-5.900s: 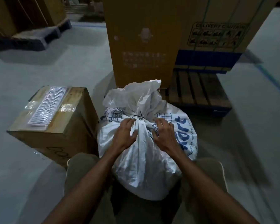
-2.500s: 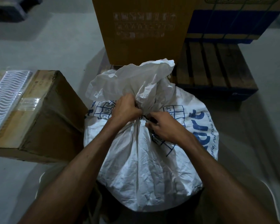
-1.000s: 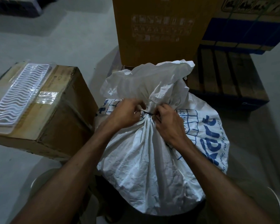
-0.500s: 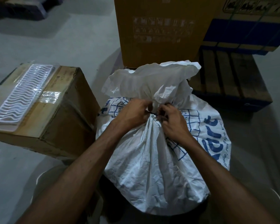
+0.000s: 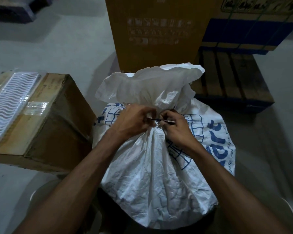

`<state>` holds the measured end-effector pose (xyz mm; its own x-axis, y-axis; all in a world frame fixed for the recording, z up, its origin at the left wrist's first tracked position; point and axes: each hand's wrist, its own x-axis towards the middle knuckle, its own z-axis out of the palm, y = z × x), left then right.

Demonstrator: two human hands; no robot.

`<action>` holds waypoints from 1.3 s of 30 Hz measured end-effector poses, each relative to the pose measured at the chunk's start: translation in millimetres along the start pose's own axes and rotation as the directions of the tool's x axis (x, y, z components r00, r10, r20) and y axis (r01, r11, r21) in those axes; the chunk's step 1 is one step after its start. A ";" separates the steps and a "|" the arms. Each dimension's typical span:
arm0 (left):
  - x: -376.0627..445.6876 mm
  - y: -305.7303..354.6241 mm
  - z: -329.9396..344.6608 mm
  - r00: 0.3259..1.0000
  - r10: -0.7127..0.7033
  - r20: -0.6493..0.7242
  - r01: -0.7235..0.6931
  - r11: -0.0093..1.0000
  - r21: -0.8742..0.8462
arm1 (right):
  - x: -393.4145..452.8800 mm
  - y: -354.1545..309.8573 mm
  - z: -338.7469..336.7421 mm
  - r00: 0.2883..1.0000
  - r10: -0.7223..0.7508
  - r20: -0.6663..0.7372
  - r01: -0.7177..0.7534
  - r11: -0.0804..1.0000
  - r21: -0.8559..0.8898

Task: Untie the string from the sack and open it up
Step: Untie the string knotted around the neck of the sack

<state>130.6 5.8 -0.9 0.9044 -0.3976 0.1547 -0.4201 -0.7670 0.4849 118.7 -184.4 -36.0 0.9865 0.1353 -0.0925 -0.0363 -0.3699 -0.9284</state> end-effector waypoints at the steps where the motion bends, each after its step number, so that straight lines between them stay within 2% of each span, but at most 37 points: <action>1: 1.3 2.0 2.7 1.000 0.001 -0.019 0.000 0.999 0.046 | 0.6 0.3 0.7 1.000 0.015 0.007 -0.015 1.000 0.026; 4: 4.6 6.7 9.1 0.997 -0.036 -0.072 0.042 0.995 0.086 | 3.2 -0.9 2.6 0.999 0.035 0.011 -0.036 0.997 0.074; 9: 4.5 9.3 14.1 0.966 -0.233 -0.114 0.233 0.972 -0.018 | 3.9 -3.9 0.6 0.999 0.027 0.024 -0.031 0.985 0.171; 14: 0.0 6.3 9.5 0.998 -0.046 -0.037 0.050 0.992 0.112 | 2.1 -3.2 0.1 0.999 0.042 0.011 -0.043 0.985 0.166; 17: -1.8 7.4 9.5 0.999 -0.005 -0.032 0.010 0.986 0.167 | -0.1 -4.7 0.2 0.999 0.040 0.009 -0.041 0.987 0.157; 19: -0.9 11.3 12.2 0.996 -0.063 -0.065 0.071 0.988 0.138 | -0.2 -5.1 1.2 0.999 0.037 0.006 -0.037 0.986 0.160; 21: 1.8 14.7 14.2 0.978 -0.180 -0.104 0.187 0.981 0.059 | 1.0 -4.5 1.6 0.999 0.037 0.000 -0.036 0.985 0.168; 23: 4.6 14.2 14.2 0.952 -0.289 -0.104 0.287 0.957 -0.037 | 1.9 -4.8 1.5 0.999 0.039 0.001 -0.039 0.983 0.177; 25: 5.1 14.5 11.7 0.939 -0.330 -0.093 0.324 0.943 -0.071 | 2.2 -5.1 1.4 0.999 0.043 0.008 -0.044 0.979 0.199; 29: 1.5 13.7 10.2 0.977 -0.122 -0.174 0.160 0.962 0.223 | 3.3 -5.7 -0.6 0.999 0.049 0.021 -0.052 0.973 0.225; 31: 1.5 12.8 9.0 0.978 -0.071 -0.196 0.117 0.964 0.237 | 3.1 -6.4 -1.8 0.998 0.055 0.018 -0.058 0.975 0.214; 35: 3.0 14.6 6.3 0.980 -0.051 -0.190 0.076 0.989 0.126 | 1.1 -9.2 -2.2 0.998 0.054 0.010 -0.055 0.980 0.192; 39: 7.3 19.7 4.8 0.956 -0.254 -0.145 0.227 0.957 -0.179 | -1.0 -12.5 -2.5 0.999 0.043 0.007 -0.043 0.973 0.225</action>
<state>128.6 -14.6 5.7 0.9822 -0.1126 0.1501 -0.1840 -0.7345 0.6532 118.6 -182.2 -23.4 0.9829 0.1259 -0.1344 -0.1138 -0.1588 -0.9807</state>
